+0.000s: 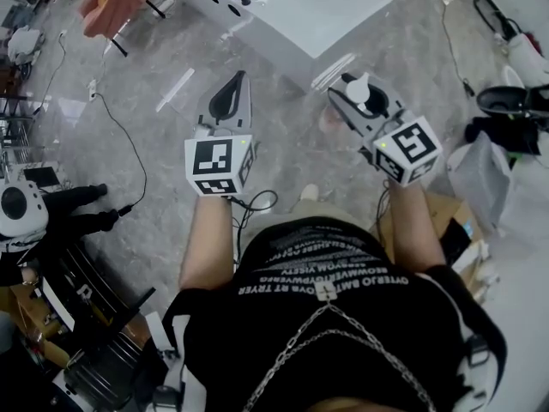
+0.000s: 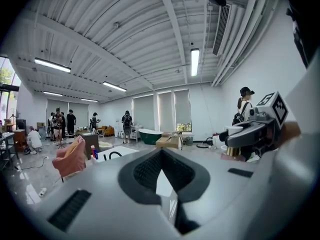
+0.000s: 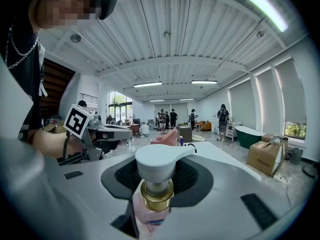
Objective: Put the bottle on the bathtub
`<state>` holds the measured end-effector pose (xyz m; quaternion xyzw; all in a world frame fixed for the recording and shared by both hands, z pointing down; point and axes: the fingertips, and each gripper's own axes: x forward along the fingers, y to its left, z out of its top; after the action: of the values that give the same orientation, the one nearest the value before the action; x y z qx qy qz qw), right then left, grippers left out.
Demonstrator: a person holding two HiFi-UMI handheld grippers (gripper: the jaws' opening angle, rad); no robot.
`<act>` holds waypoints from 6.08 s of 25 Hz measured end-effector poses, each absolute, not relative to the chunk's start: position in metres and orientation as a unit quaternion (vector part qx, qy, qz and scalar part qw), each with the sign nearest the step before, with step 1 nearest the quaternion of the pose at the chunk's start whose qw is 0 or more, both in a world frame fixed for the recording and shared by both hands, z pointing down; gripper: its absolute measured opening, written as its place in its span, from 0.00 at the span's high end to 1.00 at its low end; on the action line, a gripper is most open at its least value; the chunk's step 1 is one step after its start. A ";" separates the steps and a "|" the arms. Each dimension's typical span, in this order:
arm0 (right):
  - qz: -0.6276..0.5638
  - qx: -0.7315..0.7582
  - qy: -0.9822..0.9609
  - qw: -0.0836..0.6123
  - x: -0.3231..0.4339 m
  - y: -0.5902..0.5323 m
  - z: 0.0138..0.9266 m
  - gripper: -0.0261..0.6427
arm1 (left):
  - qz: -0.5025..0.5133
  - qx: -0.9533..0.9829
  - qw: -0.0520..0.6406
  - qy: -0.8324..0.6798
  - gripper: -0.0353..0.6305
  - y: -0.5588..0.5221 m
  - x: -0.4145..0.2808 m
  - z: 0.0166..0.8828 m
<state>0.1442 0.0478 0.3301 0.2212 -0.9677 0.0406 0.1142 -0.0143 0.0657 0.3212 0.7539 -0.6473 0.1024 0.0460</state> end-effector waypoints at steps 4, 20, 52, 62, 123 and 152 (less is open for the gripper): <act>0.040 0.217 -0.968 0.116 0.156 0.035 0.331 0.76 | 0.109 0.753 0.045 -0.647 0.95 0.055 -0.006 0.323; 0.051 0.233 -0.963 0.125 0.154 0.020 0.343 0.76 | 0.107 0.762 0.034 -0.638 0.95 0.035 -0.008 0.320; 0.061 0.249 -0.957 0.136 0.030 -0.111 0.343 0.76 | 0.099 0.768 0.042 -0.631 0.95 -0.098 -0.136 0.326; 0.050 0.263 -0.955 0.132 0.010 -0.135 0.330 0.76 | 0.099 0.786 0.035 -0.610 0.95 -0.120 -0.149 0.318; 0.114 0.223 -0.949 0.190 -0.022 -0.309 0.422 0.75 | 0.153 0.758 0.079 -0.629 0.95 -0.262 -0.175 0.382; 0.196 0.250 -0.907 0.275 -0.021 -0.380 0.610 0.74 | 0.180 0.751 0.132 -0.621 0.95 -0.281 -0.168 0.457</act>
<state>-0.0214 -0.3800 0.6096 0.2497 -0.9075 0.1961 0.2752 -0.1683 -0.2807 0.4574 0.7513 -0.6208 0.1803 0.1324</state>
